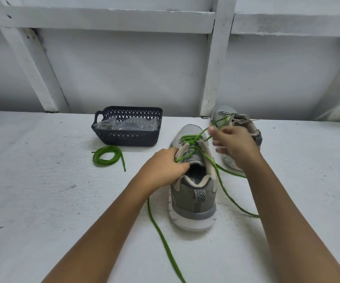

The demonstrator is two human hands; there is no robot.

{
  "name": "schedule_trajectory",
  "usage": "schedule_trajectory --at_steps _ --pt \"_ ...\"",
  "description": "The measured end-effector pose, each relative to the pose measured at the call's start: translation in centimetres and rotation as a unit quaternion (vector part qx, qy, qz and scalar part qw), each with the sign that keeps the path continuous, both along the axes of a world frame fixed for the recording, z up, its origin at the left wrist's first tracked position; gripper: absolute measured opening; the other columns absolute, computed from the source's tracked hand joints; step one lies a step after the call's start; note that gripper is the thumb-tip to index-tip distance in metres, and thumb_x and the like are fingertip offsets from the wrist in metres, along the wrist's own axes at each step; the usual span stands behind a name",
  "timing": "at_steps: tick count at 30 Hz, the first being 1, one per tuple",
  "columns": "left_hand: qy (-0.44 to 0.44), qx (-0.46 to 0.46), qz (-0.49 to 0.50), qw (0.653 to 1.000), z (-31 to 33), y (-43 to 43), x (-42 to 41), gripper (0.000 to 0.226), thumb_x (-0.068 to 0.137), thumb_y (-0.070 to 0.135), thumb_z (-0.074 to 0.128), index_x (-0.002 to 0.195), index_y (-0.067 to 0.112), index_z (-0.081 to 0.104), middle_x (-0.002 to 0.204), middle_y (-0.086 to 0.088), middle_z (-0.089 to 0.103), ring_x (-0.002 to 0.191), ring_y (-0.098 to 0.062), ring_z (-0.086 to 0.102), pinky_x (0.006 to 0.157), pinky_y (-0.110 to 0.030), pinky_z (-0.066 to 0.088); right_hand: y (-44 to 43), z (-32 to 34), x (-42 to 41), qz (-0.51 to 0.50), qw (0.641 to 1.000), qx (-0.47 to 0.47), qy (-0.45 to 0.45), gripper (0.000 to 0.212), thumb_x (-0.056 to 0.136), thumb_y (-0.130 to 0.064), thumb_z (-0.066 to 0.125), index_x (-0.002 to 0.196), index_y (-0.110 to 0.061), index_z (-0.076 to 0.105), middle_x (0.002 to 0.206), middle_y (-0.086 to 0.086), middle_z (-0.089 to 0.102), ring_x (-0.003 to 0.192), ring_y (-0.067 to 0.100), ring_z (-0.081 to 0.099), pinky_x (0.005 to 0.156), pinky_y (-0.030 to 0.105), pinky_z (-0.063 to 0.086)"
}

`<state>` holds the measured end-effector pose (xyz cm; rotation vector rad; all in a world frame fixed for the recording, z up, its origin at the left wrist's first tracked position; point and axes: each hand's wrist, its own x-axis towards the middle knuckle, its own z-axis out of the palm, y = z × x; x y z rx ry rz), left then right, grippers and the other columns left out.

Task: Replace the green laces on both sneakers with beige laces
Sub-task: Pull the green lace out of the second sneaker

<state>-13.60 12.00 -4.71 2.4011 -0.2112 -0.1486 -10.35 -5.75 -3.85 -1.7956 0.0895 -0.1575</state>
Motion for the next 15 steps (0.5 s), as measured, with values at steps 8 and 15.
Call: schedule_trajectory --at_steps 8,15 --pt "-0.016 0.015 0.004 1.000 0.1 0.0 -0.1 0.022 0.085 0.028 0.054 0.100 0.012 0.058 0.094 -0.005 0.059 0.088 -0.024 0.056 0.070 -0.034 0.046 -1.2 0.0 0.7 -0.109 0.992 0.036 -0.057 0.026 0.091 -0.023 0.062 0.068 -0.011 0.063 0.060 0.002 0.059 0.056 0.013 0.058 0.069 0.027 0.056" --pt "-0.006 -0.003 0.007 1.000 0.1 -0.1 -0.1 0.034 0.084 0.029 0.054 0.116 0.018 0.058 0.100 -0.005 0.060 0.083 -0.024 0.058 0.076 -0.040 0.054 0.3 -0.4 0.2 0.012 0.999 0.017 0.032 0.022 0.092 -0.026 0.059 0.094 -0.004 0.062 0.073 0.003 0.057 0.065 0.012 0.056 0.051 0.017 0.047"
